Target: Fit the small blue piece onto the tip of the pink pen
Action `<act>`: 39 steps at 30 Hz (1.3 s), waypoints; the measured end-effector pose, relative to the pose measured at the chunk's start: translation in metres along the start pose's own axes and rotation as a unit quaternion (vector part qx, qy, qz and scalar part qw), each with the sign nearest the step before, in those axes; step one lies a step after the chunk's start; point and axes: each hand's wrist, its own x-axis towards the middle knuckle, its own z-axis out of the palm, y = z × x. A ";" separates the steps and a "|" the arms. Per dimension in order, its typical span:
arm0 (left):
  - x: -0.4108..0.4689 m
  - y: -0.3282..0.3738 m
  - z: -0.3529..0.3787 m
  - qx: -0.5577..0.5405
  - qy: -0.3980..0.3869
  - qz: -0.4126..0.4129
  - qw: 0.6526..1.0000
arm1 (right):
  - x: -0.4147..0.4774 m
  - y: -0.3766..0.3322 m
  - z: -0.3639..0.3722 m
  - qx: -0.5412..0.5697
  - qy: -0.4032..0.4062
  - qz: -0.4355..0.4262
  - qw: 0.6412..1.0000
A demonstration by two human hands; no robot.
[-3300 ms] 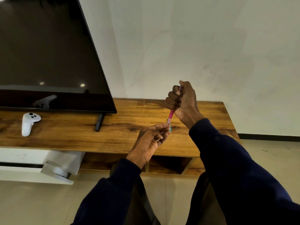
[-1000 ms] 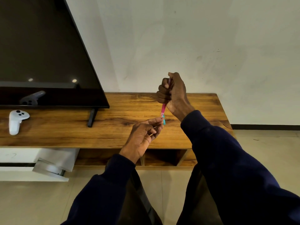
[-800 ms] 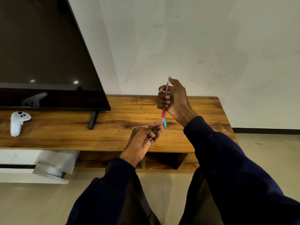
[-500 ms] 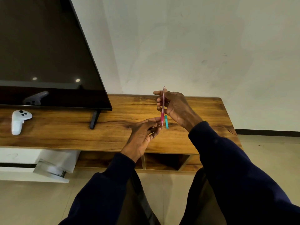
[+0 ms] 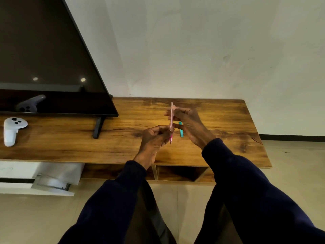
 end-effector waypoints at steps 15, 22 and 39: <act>0.050 -0.035 0.002 0.302 0.113 0.059 0.945 | 0.013 0.064 -0.047 -0.389 0.101 -0.090 0.911; 0.059 -0.040 -0.002 0.336 0.127 0.063 0.931 | 0.017 0.076 -0.045 -0.409 0.092 -0.095 0.903; 0.054 -0.044 0.000 0.427 0.133 0.094 0.889 | 0.003 0.079 -0.047 -0.408 0.089 -0.118 0.901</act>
